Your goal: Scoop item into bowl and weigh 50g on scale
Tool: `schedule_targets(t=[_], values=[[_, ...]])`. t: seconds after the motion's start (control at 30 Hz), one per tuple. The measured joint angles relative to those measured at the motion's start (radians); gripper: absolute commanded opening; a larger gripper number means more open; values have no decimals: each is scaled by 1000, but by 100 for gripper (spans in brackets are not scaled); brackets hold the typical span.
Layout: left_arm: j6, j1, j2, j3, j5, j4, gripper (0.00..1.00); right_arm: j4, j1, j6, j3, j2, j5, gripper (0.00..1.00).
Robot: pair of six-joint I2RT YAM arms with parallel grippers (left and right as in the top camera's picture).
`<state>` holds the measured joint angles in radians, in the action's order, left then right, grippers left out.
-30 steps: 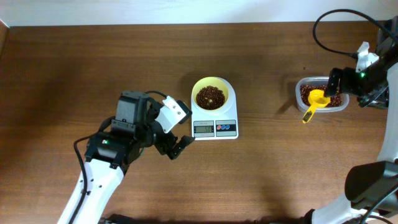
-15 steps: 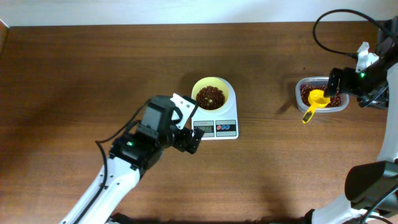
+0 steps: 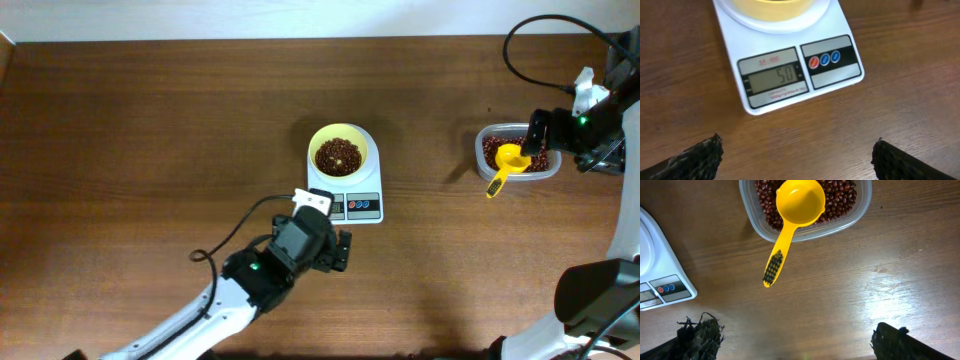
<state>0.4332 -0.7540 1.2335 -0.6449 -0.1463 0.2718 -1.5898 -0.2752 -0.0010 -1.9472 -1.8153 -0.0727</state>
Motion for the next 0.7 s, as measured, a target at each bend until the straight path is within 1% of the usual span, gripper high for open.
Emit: schedule_targets(t=[0.03, 0.17, 0.7], values=[[14, -19, 18, 0, -14, -16, 99, 0, 0, 1, 0, 0, 0, 99], [34, -22, 53, 0, -41, -30, 99, 0, 0, 1, 0, 0, 0, 99], [32, -22, 53, 0, -77, -31, 99, 0, 0, 1, 0, 0, 0, 99]])
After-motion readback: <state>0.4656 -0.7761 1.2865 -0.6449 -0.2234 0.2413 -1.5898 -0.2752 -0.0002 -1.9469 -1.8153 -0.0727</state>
